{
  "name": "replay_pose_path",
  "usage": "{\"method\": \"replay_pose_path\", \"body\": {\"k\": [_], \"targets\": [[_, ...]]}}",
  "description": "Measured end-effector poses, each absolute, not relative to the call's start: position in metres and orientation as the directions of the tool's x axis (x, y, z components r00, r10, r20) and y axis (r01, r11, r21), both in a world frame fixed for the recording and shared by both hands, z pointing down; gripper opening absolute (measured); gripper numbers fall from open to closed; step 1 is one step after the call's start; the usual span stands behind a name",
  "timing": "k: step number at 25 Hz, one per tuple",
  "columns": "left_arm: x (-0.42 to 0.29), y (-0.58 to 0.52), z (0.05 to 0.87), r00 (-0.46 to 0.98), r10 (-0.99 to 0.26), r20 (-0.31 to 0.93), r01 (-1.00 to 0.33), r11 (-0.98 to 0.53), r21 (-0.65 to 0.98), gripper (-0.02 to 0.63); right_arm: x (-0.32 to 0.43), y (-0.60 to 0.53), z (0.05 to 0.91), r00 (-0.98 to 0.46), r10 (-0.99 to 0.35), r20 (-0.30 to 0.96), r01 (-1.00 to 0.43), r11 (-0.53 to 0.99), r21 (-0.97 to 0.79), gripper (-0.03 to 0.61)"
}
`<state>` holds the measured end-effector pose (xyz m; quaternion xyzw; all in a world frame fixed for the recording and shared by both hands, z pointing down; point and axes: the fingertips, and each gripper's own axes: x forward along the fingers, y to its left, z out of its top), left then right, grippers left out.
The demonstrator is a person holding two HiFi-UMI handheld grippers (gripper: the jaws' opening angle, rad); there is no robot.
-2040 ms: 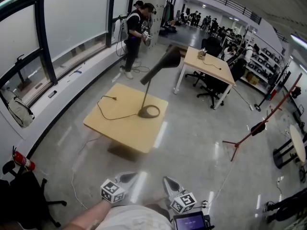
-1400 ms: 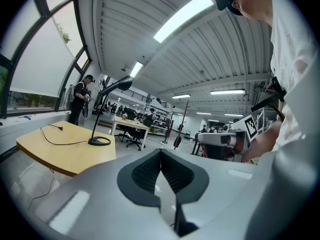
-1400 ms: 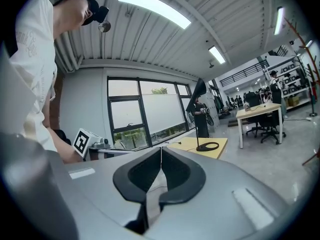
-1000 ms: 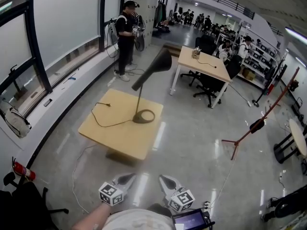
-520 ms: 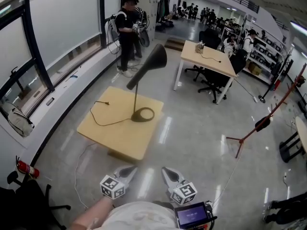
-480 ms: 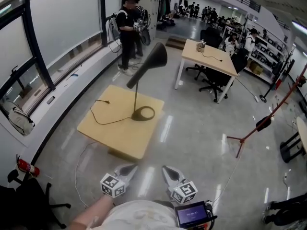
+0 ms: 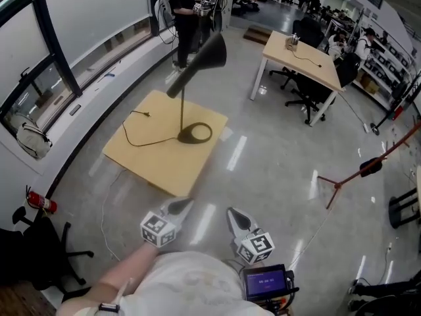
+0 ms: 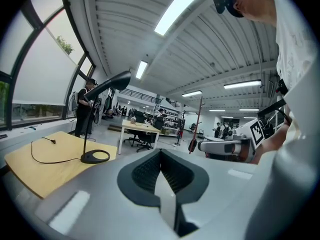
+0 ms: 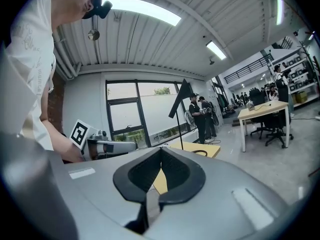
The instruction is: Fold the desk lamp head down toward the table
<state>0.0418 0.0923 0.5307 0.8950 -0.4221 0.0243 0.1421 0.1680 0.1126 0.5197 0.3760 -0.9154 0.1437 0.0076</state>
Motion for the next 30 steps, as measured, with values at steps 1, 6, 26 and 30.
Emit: {"method": "replay_pose_path", "body": {"k": [1, 6, 26, 30], "targets": [[0.046, 0.089, 0.530, 0.637, -0.753, 0.164, -0.767, -0.599, 0.231, 0.002, 0.173, 0.110, 0.520, -0.720, -0.682, 0.126, -0.688, 0.679, -0.258, 0.012], [0.064, 0.070, 0.525, 0.607, -0.778, 0.163, -0.791, -0.572, 0.218, 0.002, 0.199, 0.093, 0.521, -0.731, -0.670, 0.129, -0.677, 0.687, -0.263, 0.012], [0.040, 0.004, 0.534, 0.571, -0.801, 0.178, -0.816, -0.532, 0.227, 0.002, 0.179, 0.024, 0.531, -0.752, -0.638, 0.165, -0.656, 0.702, -0.276, 0.012], [0.030, -0.035, 0.527, 0.581, -0.801, 0.146, -0.808, -0.545, 0.225, 0.002, 0.166, -0.006, 0.527, -0.745, -0.643, 0.174, -0.665, 0.701, -0.258, 0.012]]}}
